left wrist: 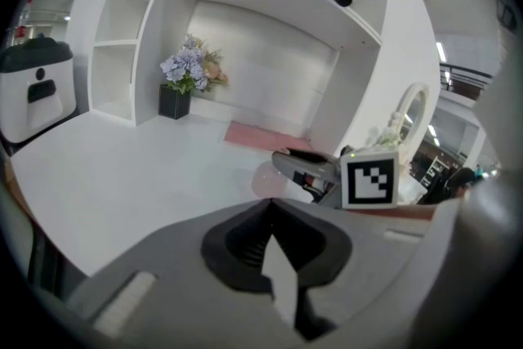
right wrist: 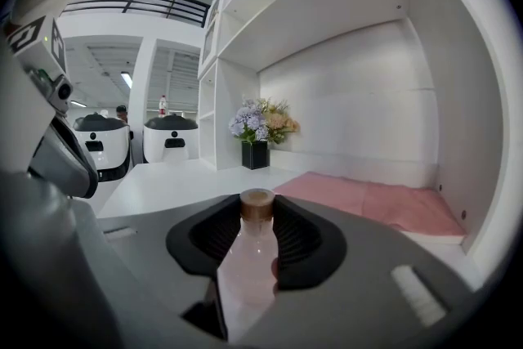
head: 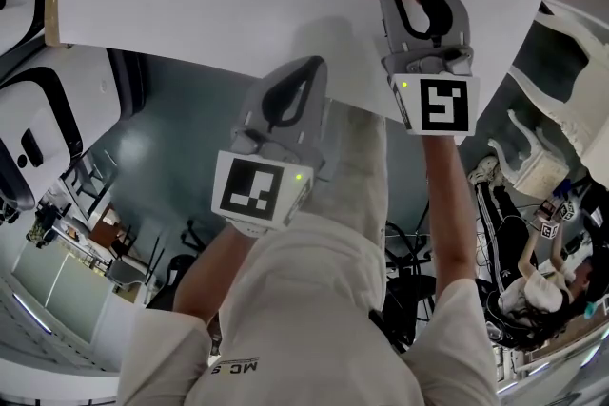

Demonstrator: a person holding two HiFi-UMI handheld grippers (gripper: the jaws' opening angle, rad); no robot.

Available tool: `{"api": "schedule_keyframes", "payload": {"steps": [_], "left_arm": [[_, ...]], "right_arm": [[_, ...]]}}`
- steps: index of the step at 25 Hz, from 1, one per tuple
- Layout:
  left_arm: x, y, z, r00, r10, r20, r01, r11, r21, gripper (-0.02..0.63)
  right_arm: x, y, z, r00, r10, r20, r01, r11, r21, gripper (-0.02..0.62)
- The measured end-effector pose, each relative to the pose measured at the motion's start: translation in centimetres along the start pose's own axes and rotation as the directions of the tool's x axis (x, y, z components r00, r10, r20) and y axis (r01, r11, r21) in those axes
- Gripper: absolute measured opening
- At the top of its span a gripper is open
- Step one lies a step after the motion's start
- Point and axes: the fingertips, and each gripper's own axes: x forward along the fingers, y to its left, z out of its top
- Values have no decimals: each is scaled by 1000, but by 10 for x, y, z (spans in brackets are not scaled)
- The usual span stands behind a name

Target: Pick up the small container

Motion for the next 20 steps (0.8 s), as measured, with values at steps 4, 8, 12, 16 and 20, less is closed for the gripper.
{"api": "schedule_keyframes", "payload": {"steps": [4,8,12,16,20], "left_arm": [[-8,-7,-3,1000,-17,8,17,1000,4,0],[-21,-15,5,999,-23,31,23,1000,20,0],[-34,-20,16,998,-35,44,34,999,38,1],[-54,-32,27,997,-41,58,38,998,52,0],[-77,-42,38,996,-53,70,48,996,75,0]], "right_arm": [[-17,9,5,1000,13,5,-13,1000,-5,121],[-38,17,17,1000,21,7,-21,1000,-18,121],[-55,21,31,1000,28,-8,-28,999,-23,121],[-81,28,52,999,32,-3,-32,999,-24,121],[-108,37,80,999,34,-6,-34,999,-25,121]]}}
